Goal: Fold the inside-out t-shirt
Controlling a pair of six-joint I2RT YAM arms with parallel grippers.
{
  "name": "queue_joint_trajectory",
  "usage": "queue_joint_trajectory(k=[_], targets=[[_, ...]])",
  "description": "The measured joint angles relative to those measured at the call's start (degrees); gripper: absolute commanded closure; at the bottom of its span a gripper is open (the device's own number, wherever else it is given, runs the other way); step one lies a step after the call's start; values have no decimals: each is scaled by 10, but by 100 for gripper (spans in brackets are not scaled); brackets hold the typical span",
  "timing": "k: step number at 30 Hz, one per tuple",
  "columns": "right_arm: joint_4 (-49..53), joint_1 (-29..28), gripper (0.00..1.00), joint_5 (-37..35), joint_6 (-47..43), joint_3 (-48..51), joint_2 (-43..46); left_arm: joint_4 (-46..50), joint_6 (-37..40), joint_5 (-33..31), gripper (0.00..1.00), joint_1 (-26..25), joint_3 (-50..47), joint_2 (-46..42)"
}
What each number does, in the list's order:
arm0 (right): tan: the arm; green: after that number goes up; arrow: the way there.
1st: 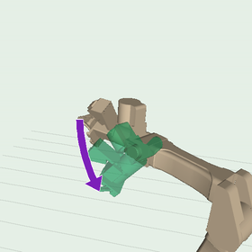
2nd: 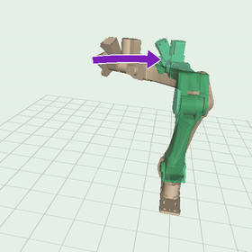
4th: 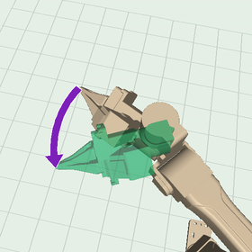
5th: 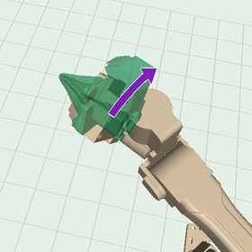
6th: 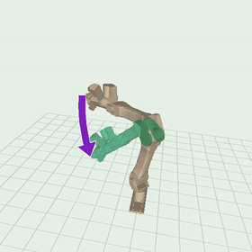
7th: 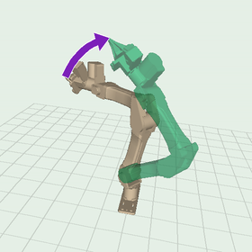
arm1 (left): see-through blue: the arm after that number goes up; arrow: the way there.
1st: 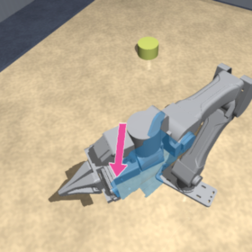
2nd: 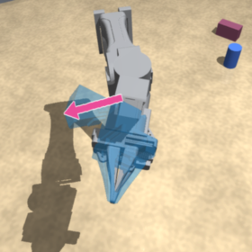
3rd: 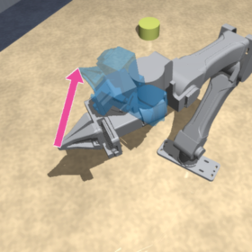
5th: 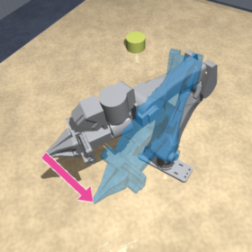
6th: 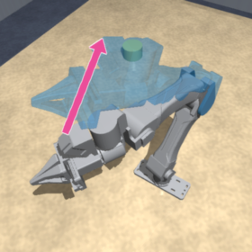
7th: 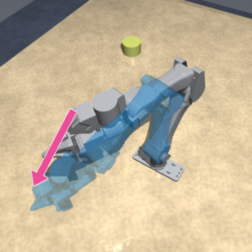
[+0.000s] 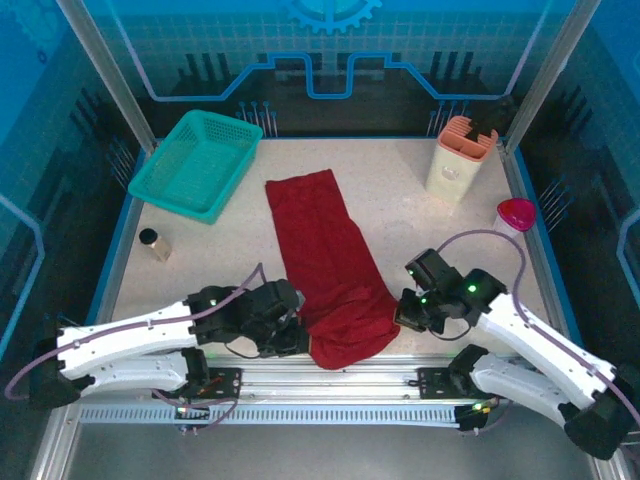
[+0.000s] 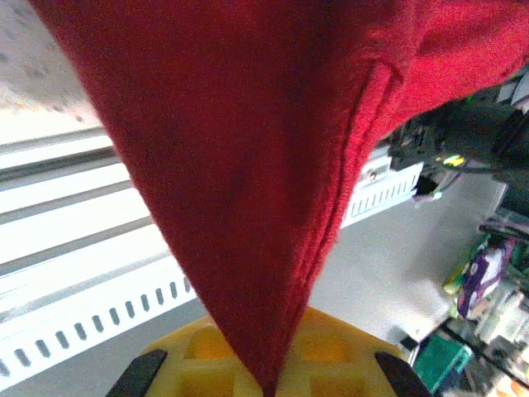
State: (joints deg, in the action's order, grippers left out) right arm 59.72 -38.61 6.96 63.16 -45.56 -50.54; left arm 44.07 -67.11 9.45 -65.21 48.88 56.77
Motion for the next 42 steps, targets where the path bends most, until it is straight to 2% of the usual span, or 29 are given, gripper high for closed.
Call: queue_joint_trajectory(k=[4,8,13,18,20,22,23,25,27,30,31,34,37,42], targets=[[19,18,100,-22,-17,-115,-40,81,32,-76,100,16,114,9],[-16,72,100,-3,-48,-167,-101,108,73,-115,100,70,164,17],[-74,113,100,52,-77,-230,-226,133,159,-127,100,193,208,45],[-132,132,100,102,-82,-354,-369,136,257,-111,100,326,300,131],[-152,139,100,118,-82,-423,-440,114,299,-78,90,390,325,174],[-180,149,100,134,-81,-499,-525,92,337,-32,73,457,358,244],[-188,153,96,138,-80,-536,-565,86,349,-12,69,481,381,283],[-213,166,69,150,-76,-625,-666,57,381,41,56,527,451,397],[-245,180,51,160,-68,-709,-764,19,399,73,44,553,517,499],[-305,210,36,189,-39,-769,-874,-41,414,98,41,567,573,603],[-321,223,34,198,-29,-758,-889,-50,416,107,41,567,583,621],[-356,253,34,210,-35,-669,-875,-55,421,119,41,555,593,623],[-376,269,35,213,-88,-551,-801,-69,422,102,38,528,548,562],[-379,264,38,211,-250,-436,-661,-118,401,49,37,475,353,391]])
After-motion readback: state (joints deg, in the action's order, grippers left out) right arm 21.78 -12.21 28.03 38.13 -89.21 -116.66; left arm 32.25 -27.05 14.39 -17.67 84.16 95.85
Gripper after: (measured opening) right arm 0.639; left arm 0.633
